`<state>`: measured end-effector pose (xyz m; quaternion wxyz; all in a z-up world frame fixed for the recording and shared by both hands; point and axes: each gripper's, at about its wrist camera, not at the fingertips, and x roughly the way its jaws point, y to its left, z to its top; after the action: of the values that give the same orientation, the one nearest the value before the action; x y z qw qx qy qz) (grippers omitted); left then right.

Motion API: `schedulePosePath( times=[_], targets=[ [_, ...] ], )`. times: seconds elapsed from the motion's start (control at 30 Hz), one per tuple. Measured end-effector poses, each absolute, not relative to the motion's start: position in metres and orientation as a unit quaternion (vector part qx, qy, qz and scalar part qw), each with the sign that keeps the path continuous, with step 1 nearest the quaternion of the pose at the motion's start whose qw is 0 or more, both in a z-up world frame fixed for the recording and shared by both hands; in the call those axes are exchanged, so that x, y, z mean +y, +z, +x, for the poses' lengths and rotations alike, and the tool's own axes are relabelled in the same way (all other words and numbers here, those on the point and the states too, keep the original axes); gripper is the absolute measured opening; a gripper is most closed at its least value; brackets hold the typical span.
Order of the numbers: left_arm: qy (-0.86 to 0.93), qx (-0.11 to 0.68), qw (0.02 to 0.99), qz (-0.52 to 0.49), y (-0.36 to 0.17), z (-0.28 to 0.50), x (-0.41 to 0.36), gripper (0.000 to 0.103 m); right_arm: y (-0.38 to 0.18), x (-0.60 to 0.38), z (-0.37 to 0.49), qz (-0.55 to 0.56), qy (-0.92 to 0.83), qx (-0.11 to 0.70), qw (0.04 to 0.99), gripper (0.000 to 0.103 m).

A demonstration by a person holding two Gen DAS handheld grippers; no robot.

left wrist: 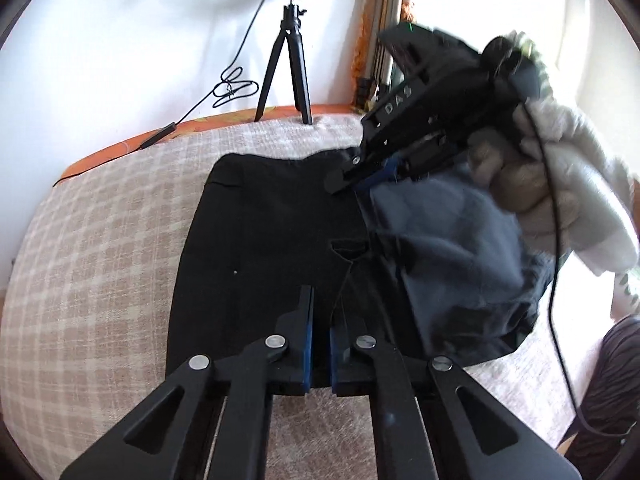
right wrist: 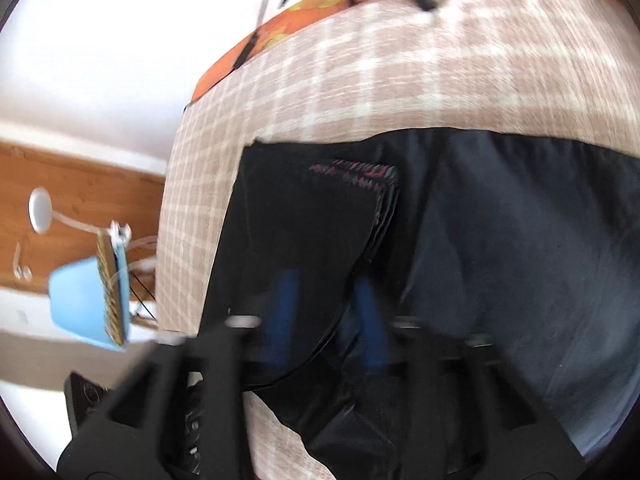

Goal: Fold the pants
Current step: 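Lift and fold the held pants layers with both tools toward the waistband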

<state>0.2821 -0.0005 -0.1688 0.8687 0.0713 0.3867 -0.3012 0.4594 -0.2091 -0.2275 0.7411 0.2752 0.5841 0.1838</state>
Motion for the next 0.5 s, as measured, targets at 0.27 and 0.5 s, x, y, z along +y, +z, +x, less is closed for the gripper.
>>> schedulePosePath(
  times=[0.27, 0.5],
  targets=[
    [-0.302, 0.380, 0.872, 0.061, -0.153, 0.276, -0.002, 0.002, -0.229, -0.208, 0.467, 0.293, 0.199, 0.566, 0.744, 0.009],
    [-0.314, 0.366, 0.874, 0.056, -0.139, 0.267, -0.017, 0.002, -0.183, -0.217, 0.460, 0.253, 0.205, 0.524, 0.787, 0.006]
  ],
)
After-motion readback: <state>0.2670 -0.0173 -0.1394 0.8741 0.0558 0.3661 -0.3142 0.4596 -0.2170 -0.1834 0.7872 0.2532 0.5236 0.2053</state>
